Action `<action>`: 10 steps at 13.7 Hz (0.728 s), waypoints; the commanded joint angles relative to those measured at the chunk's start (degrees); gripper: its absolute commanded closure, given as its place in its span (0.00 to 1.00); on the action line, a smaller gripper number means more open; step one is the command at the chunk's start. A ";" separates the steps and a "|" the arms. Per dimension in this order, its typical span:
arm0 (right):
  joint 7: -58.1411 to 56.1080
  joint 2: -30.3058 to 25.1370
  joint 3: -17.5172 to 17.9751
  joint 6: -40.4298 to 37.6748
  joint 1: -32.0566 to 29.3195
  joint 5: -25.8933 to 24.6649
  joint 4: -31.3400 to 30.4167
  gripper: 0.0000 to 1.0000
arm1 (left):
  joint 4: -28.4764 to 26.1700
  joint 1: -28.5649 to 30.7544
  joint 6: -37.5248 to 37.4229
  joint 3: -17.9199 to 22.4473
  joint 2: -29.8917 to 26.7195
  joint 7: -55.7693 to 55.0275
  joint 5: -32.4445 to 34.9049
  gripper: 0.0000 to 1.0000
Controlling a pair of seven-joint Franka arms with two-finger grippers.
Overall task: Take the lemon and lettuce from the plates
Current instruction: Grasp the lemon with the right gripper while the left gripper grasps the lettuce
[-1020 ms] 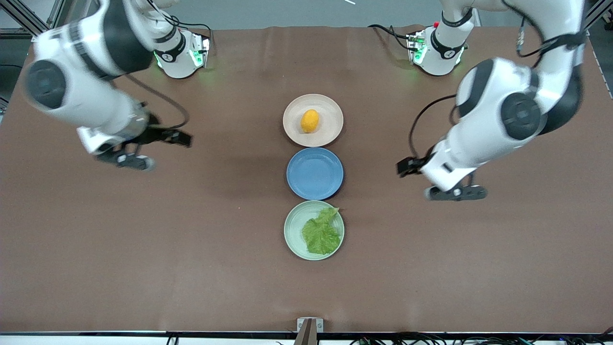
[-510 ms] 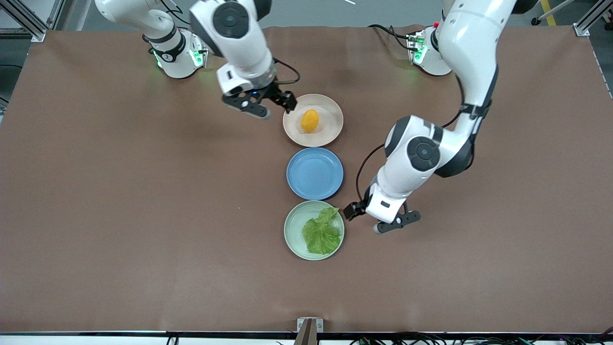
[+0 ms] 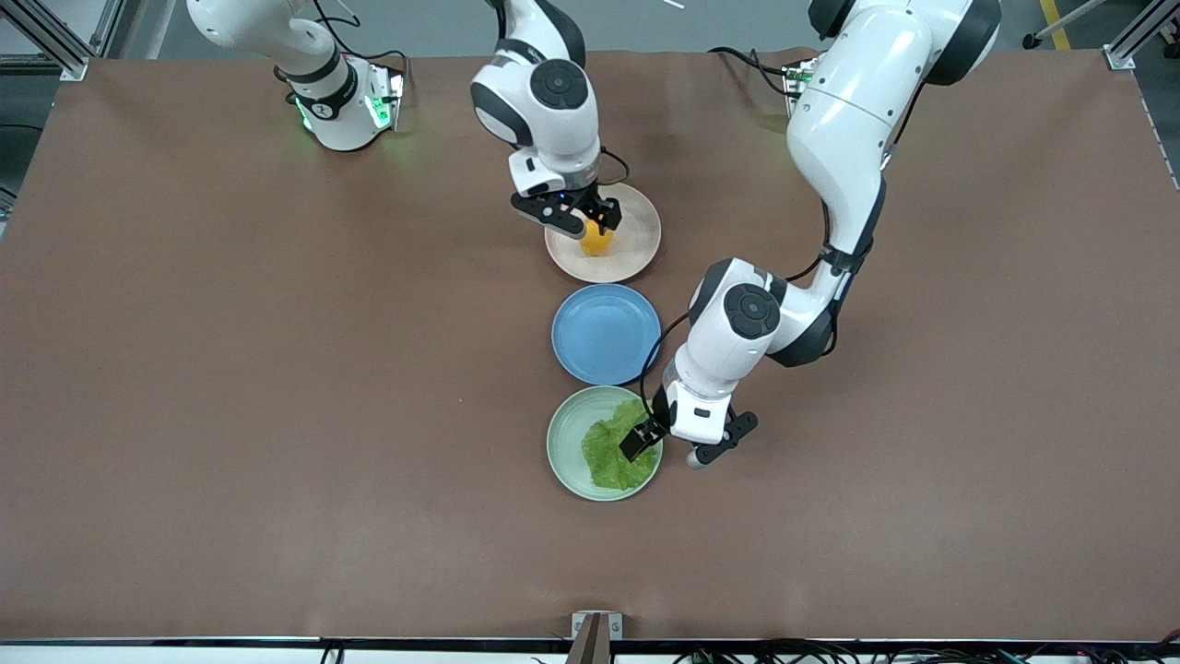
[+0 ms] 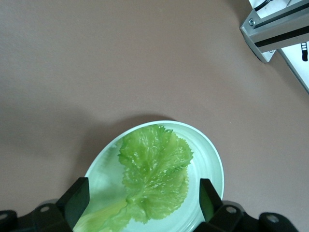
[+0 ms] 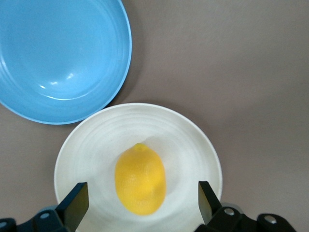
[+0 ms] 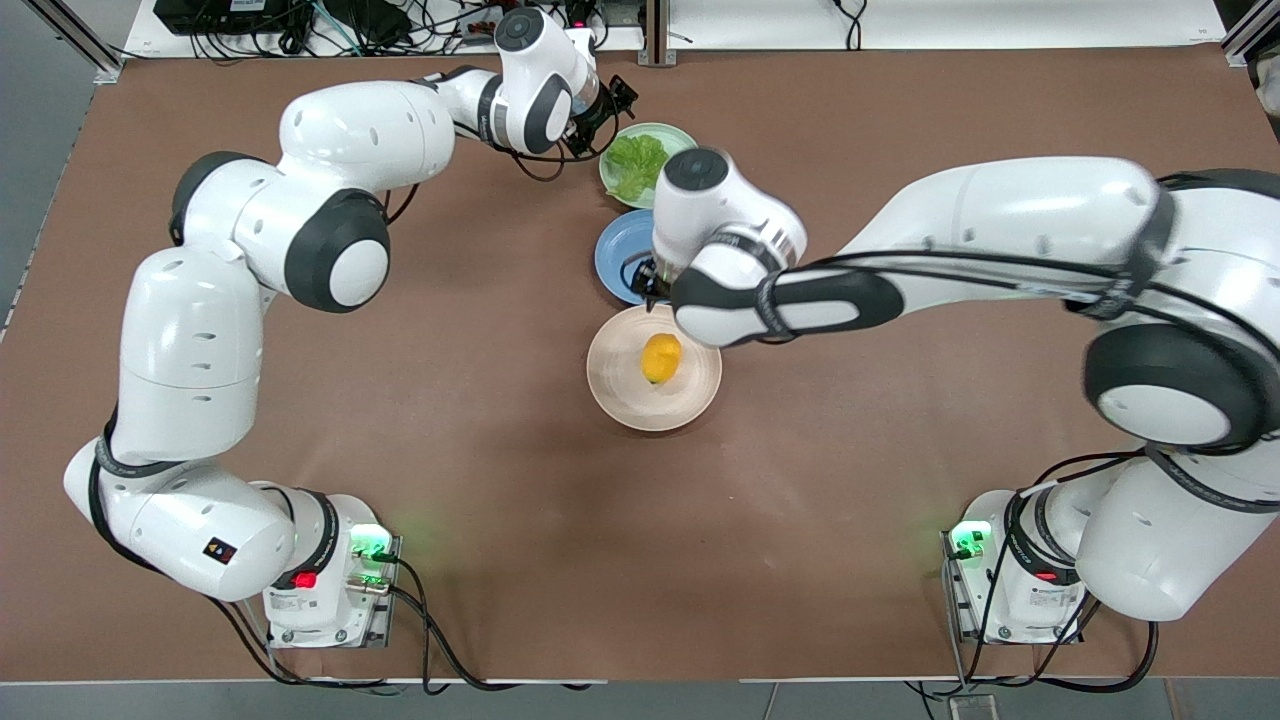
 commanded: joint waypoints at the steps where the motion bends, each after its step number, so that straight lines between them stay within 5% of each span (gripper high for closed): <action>1: 5.10 3.46 -0.80 3.57 1.47 -4.67 0.47 0.00 | 1.88 -1.05 1.35 0.32 2.08 -0.78 -0.86 0.00; 5: 6.08 5.67 -0.89 6.30 2.62 -5.13 0.55 0.00 | 1.71 -1.32 1.53 0.32 2.96 -0.61 -0.86 0.02; 10: 8.01 8.57 -1.06 9.20 4.55 -5.57 0.73 0.03 | 1.88 -1.67 2.23 0.32 4.45 -0.61 -0.86 0.21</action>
